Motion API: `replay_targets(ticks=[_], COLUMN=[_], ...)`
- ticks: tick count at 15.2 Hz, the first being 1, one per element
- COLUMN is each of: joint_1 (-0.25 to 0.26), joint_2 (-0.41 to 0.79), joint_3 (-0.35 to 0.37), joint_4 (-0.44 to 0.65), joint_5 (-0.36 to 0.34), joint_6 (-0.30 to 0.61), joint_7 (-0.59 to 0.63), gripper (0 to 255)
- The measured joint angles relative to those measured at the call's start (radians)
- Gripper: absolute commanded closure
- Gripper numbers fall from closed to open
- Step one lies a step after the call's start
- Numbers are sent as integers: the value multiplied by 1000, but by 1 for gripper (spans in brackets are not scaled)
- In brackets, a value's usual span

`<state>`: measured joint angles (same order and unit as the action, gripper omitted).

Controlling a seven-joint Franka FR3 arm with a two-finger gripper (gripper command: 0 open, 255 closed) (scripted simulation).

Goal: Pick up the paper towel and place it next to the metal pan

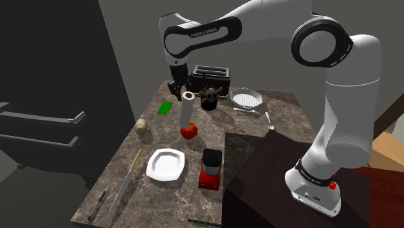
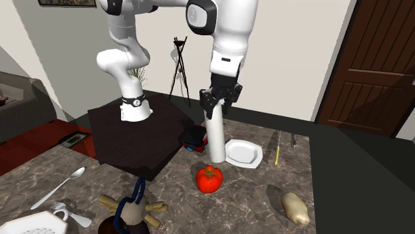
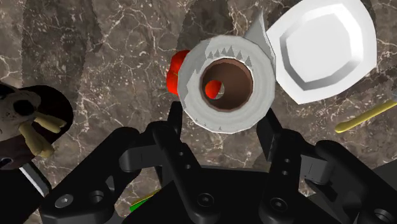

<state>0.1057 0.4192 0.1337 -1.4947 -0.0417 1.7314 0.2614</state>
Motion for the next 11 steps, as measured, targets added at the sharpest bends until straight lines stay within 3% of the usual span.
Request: replay_targets(ticks=[11], joint_1=[-137], joint_2=[-275], joint_3=[-71], joint_4=[-310], joint_5=[9], joint_6=[38], joint_7=[-201], gripper=[255])
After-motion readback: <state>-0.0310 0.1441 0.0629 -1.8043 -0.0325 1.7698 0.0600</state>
